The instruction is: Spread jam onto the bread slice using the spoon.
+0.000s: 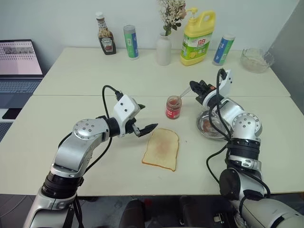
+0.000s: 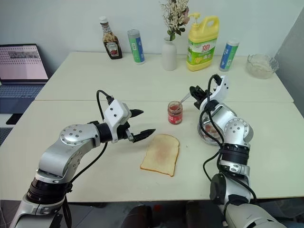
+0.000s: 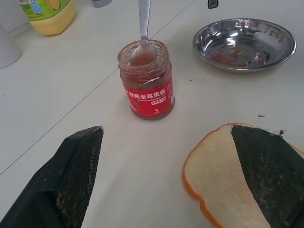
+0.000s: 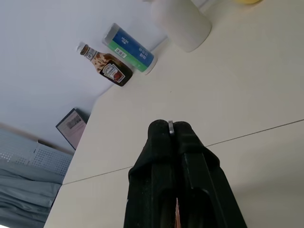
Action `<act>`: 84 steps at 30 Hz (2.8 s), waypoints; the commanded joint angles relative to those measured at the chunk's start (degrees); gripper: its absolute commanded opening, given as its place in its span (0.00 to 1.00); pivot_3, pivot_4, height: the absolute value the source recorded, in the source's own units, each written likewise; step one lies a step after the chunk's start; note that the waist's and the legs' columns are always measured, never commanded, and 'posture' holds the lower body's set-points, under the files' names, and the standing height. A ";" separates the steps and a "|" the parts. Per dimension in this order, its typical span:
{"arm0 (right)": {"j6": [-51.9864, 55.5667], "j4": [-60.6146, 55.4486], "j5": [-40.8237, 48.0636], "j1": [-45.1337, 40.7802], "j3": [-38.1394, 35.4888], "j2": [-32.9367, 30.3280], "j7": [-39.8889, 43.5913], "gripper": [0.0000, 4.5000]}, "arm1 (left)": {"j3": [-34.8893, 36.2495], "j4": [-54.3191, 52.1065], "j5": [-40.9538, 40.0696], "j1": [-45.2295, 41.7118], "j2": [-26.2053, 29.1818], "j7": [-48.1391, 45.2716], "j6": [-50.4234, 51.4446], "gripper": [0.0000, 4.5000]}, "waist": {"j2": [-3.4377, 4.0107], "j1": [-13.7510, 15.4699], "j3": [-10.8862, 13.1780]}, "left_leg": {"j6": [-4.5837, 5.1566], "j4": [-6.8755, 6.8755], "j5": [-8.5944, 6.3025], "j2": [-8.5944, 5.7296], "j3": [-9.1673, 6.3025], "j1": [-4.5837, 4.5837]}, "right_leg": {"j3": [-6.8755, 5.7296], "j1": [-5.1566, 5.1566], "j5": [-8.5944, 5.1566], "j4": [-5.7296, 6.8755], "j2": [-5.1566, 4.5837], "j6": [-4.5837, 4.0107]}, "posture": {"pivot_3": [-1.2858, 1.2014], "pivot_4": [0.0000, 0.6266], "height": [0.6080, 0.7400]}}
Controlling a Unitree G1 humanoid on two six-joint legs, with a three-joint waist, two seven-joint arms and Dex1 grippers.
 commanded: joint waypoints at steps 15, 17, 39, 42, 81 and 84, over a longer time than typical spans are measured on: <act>0.19 -1.53 5.43 -1.94 -2.16 -1.01 -1.27 0.01 | 1.87 -0.02 -0.44 -0.19 -0.28 0.17 -1.50 1.00 | 0.00 0.02 0.00 | 0.00 0.00 0.00 0.00 0.00 -0.01 | 0.00 0.00 0.00 -0.01 0.00 0.00 | 0.52 0.24 1.00; 0.34 -1.35 6.27 -1.97 -2.65 -1.00 -1.82 0.01 | 2.18 0.11 -0.72 0.03 -0.35 0.17 -1.60 1.00 | 0.00 0.02 0.00 | 0.00 0.00 0.00 0.00 0.00 -0.01 | 0.00 0.00 0.00 -0.01 0.00 0.00 | 0.52 0.24 1.00; 0.74 -2.97 19.97 -1.72 -7.26 0.19 -2.11 0.01 | 8.14 -1.44 -9.08 3.52 -1.74 -2.32 -3.70 1.00 | 0.00 -0.03 0.00 | 0.01 -0.01 0.00 0.00 0.01 -0.01 | 0.00 0.00 0.00 -0.02 0.00 0.00 | 0.52 0.24 1.00; 3.43 -6.84 23.72 -0.51 -5.92 0.34 -2.50 0.01 | 9.23 -2.48 -8.81 6.17 0.29 -4.48 -6.59 1.00 | 0.01 -0.11 0.01 | 0.01 -0.06 -0.01 0.02 0.02 -0.02 | 0.01 -0.04 0.00 -0.02 0.01 0.00 | 0.52 0.24 1.00; -15.41 -35.35 -6.62 26.09 33.56 -12.54 27.33 0.01 | 11.97 -5.41 -6.20 33.36 14.41 -21.71 -24.85 1.00 | -0.04 -0.43 -0.02 | 0.02 0.00 -0.01 0.08 0.04 0.00 | 0.03 -0.07 -0.03 -0.06 0.04 0.00 | 0.52 0.24 1.00; -17.22 -35.45 -7.88 26.04 33.96 -12.35 28.68 0.01 | 11.83 -5.37 -6.14 33.20 14.43 -21.59 -24.78 1.00 | -0.04 -0.43 -0.02 | 0.02 0.00 -0.01 0.08 0.05 0.01 | 0.03 -0.07 -0.03 -0.06 0.04 0.00 | 0.52 0.24 1.00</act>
